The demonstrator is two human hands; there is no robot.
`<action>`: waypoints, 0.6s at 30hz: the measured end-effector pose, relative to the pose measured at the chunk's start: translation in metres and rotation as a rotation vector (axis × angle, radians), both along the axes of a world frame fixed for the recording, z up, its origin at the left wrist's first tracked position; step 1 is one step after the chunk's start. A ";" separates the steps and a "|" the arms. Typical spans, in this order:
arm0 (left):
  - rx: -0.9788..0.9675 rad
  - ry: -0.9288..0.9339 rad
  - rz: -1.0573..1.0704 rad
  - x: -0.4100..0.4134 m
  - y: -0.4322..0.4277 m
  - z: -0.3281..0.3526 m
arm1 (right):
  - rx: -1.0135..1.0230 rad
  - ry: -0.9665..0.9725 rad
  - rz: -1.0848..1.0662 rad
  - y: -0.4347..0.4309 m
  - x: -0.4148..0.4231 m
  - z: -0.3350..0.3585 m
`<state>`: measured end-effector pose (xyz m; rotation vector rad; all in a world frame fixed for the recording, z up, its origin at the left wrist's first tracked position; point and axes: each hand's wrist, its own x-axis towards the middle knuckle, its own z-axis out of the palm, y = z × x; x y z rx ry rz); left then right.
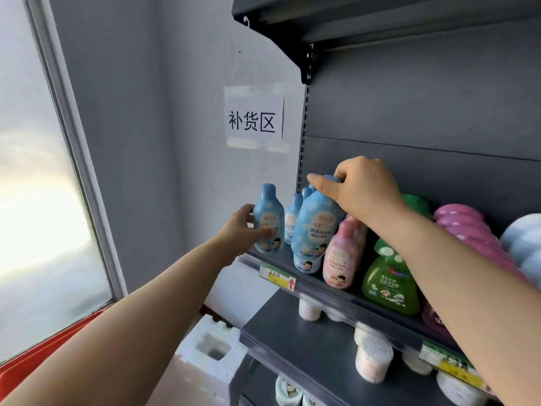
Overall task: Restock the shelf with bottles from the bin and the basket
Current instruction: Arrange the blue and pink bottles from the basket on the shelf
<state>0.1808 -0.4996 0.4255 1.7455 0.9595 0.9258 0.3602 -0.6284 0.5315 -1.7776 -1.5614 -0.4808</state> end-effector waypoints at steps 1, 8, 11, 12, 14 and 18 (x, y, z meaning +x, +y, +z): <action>0.006 0.012 0.006 0.002 0.010 -0.003 | 0.009 0.003 0.010 0.008 -0.001 0.002; 0.059 0.094 -0.120 0.027 0.067 -0.024 | 0.002 -0.003 -0.007 0.062 -0.017 0.001; 0.098 0.138 -0.201 0.039 0.089 -0.030 | -0.033 -0.027 -0.113 0.077 -0.030 -0.006; 0.115 0.161 -0.230 0.043 0.097 -0.033 | -0.046 -0.028 -0.146 0.082 -0.033 -0.009; 0.168 0.213 -0.284 0.048 0.108 -0.039 | -0.082 -0.040 -0.203 0.090 -0.039 -0.016; 0.112 0.118 -0.440 0.049 0.120 -0.048 | -0.161 -0.113 -0.326 0.104 -0.049 -0.035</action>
